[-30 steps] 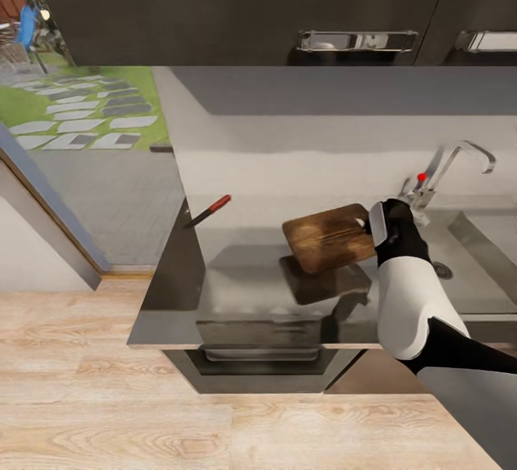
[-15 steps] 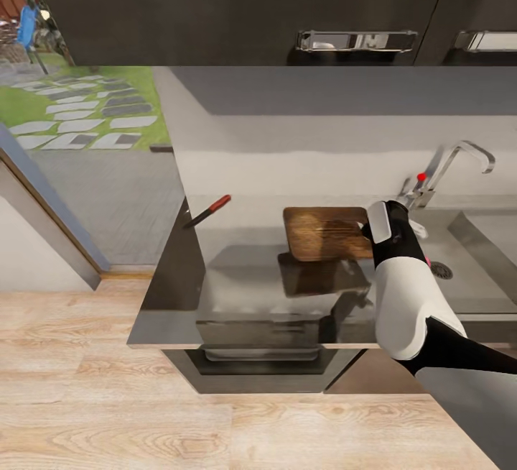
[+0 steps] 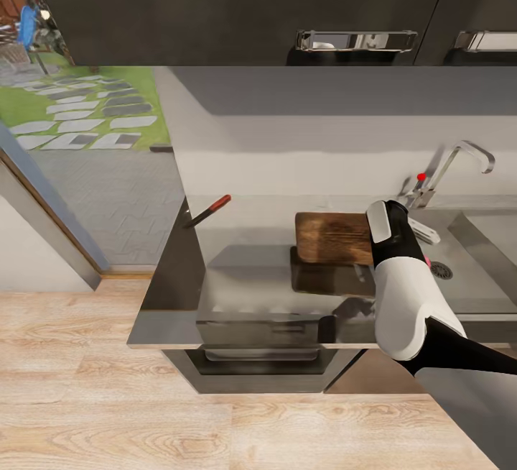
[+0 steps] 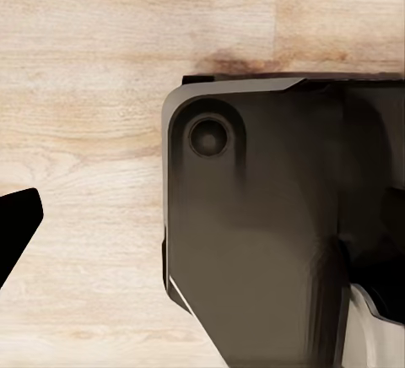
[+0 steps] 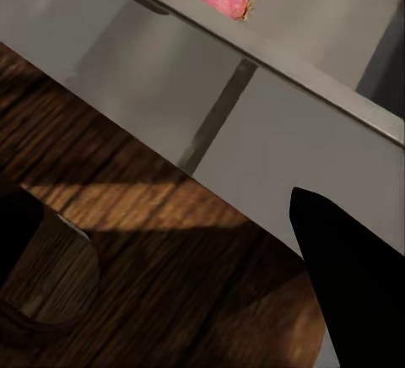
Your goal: In the kitchen, take the Vidalia onion out of the sink, dice it on the chopping board with the paring knife, put the diced onion into the bowl on the countertop, then place both the paring knife and the chopping board into the sink.
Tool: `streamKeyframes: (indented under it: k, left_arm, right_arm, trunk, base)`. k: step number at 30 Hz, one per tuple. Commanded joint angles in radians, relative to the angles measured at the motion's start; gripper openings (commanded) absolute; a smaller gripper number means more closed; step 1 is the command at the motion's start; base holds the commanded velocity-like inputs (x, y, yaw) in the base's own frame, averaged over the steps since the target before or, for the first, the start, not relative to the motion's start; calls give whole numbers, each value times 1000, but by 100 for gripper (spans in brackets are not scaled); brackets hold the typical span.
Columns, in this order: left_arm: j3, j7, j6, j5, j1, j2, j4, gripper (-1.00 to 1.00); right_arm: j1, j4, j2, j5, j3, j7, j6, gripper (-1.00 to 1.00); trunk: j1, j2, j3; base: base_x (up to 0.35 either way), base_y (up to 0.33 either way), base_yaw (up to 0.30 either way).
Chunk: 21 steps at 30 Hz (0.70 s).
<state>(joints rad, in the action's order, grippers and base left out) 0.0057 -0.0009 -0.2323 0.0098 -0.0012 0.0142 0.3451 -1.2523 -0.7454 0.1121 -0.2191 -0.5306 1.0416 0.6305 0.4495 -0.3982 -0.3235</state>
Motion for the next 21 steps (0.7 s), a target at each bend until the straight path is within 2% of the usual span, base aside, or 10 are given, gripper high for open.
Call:
streamKeyframes:
  k: [1, 9, 21]
  left_arm:
    - [0, 0, -2, 1, 0, 0, 0, 100]
    - [0, 0, -2, 0, 0, 1, 1, 100]
    - [0, 0, -3, 1, 0, 0, 2, 100]
  right_arm:
    - [-1, -1, 1, -2, -2, 3, 7, -100]
    - [-1, 7, 25, -2, -3, -4, 14, -100]
    - [-1, 37, 26, 1, -7, -6, 14, -100]
  trunk:
    - [1, -2, -2]
    - [1, -2, -2]
    - [1, -2, -2]
  base:
    - [0, 0, 0]
    - [0, 0, 0]
    - [0, 0, 0]
